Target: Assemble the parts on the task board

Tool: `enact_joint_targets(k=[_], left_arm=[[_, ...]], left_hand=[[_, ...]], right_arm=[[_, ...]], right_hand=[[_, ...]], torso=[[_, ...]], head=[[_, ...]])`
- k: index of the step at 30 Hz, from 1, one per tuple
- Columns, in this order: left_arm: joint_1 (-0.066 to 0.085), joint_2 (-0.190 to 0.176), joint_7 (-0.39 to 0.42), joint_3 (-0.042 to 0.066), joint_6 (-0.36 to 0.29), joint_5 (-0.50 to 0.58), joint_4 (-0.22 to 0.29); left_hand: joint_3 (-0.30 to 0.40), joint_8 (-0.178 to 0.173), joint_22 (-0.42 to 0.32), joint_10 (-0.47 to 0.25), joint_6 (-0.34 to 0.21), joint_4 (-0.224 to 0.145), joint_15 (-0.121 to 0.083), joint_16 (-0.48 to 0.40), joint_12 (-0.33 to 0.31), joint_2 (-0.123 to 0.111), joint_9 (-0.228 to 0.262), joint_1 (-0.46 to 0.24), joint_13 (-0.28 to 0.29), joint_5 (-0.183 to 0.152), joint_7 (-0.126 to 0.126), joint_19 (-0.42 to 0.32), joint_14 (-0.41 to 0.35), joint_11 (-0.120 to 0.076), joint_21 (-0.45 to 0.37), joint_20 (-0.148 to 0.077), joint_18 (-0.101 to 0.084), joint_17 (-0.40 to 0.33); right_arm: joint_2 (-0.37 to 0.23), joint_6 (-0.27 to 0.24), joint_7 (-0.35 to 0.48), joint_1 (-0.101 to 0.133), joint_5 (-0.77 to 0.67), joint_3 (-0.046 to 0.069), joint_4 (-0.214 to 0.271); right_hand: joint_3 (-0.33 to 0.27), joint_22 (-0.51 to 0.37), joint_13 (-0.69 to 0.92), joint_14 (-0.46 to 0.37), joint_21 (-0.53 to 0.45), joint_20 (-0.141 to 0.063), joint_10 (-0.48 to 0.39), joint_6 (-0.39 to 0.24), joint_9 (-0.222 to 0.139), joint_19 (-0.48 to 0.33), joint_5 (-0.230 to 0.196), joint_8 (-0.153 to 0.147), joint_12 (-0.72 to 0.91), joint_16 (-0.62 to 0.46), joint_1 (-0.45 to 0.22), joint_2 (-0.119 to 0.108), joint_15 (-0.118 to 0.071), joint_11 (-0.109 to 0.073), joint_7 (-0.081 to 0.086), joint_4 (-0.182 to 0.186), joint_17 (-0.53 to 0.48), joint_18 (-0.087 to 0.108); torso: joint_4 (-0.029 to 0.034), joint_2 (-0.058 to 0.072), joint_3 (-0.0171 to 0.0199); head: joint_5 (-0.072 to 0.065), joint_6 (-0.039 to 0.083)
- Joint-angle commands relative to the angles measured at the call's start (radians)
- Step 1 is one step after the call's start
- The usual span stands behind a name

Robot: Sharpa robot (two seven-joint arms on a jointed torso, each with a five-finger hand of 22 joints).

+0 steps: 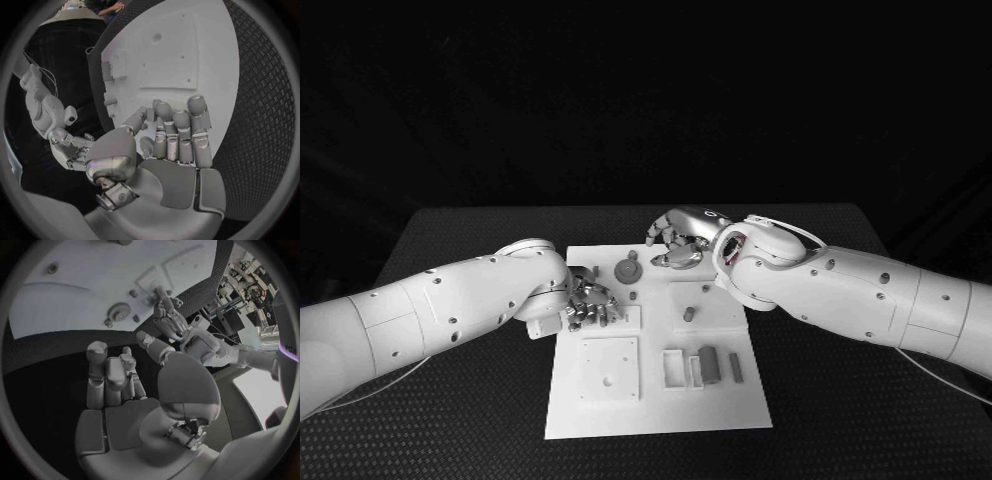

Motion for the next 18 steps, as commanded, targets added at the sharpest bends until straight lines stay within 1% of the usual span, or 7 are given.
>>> enact_joint_targets(k=[1,6,10,14,18], left_arm=[[-0.010,-0.001,-0.020,-0.008,0.011,-0.002,-0.003],[-0.011,-0.002,-0.018,-0.008,0.010,-0.002,-0.002],[-0.011,-0.003,-0.017,-0.007,0.003,-0.002,-0.002],[-0.011,-0.004,-0.015,-0.007,-0.005,-0.002,-0.002],[-0.011,-0.004,-0.012,-0.007,-0.004,0.000,-0.002]], left_hand=[[-0.009,-0.005,0.018,-0.008,-0.001,0.003,-0.002,0.002,-0.004,-0.006,0.002,-0.010,0.000,-0.003,0.009,-0.001,-0.007,0.000,-0.003,-0.006,0.020,-0.001],[-0.014,-0.006,0.018,-0.008,-0.001,0.011,-0.002,0.004,-0.004,-0.025,0.004,-0.024,0.000,-0.005,0.009,-0.001,-0.008,0.000,-0.005,-0.006,0.021,-0.001],[-0.015,-0.006,0.018,-0.008,-0.001,0.013,-0.002,0.004,-0.003,-0.030,0.006,-0.028,0.001,-0.005,0.009,-0.001,-0.008,0.000,-0.005,-0.006,0.022,-0.001],[-0.013,-0.007,0.018,-0.008,-0.001,0.016,-0.002,0.005,-0.003,-0.026,0.007,-0.030,0.001,-0.005,0.008,0.000,-0.008,0.000,-0.005,-0.007,0.022,-0.001],[-0.004,-0.007,0.019,-0.008,-0.001,0.013,-0.003,0.006,-0.003,-0.007,0.010,-0.020,0.002,-0.005,0.008,0.000,-0.009,-0.001,-0.004,-0.007,0.024,-0.001]], right_arm=[[0.000,0.006,0.004,0.000,-0.008,0.000,0.000],[0.001,0.007,0.004,0.000,-0.008,0.000,-0.001],[0.002,0.007,0.004,0.000,-0.008,0.000,-0.001],[0.002,0.008,0.004,0.000,-0.008,0.000,-0.002],[0.002,0.010,0.004,0.000,-0.008,0.000,-0.003]], right_hand=[[-0.001,0.016,-0.001,-0.001,-0.004,-0.005,-0.004,-0.001,-0.001,-0.002,0.003,-0.004,0.001,-0.005,0.001,0.007,0.004,0.005,0.008,-0.004,0.001,0.084],[-0.001,0.016,-0.001,-0.001,-0.004,-0.005,-0.004,-0.001,-0.001,-0.001,0.003,-0.004,0.001,-0.005,0.001,0.007,0.004,0.005,0.008,-0.005,0.000,0.084],[-0.001,0.016,-0.001,-0.001,-0.004,-0.005,-0.004,-0.001,-0.001,-0.001,0.003,-0.004,0.001,-0.005,0.001,0.007,0.004,0.005,0.008,-0.005,0.001,0.084],[-0.001,0.017,-0.001,-0.001,-0.004,-0.005,-0.004,-0.001,-0.001,-0.001,0.003,-0.004,0.001,-0.005,0.001,0.007,0.004,0.005,0.008,-0.005,0.001,0.084],[-0.001,0.017,-0.001,-0.001,-0.004,-0.005,-0.004,-0.002,-0.001,-0.001,0.003,-0.004,0.001,-0.005,0.001,0.007,0.004,0.005,0.008,-0.005,0.000,0.084]], torso=[[0.0001,0.000,0.0002],[0.0001,0.001,0.0005],[0.0001,0.000,0.0005],[-0.0002,0.001,0.0005],[-0.0002,0.000,0.0001]], head=[[0.000,0.000],[0.000,-0.001],[0.000,-0.001],[0.000,-0.002],[0.000,-0.002]])
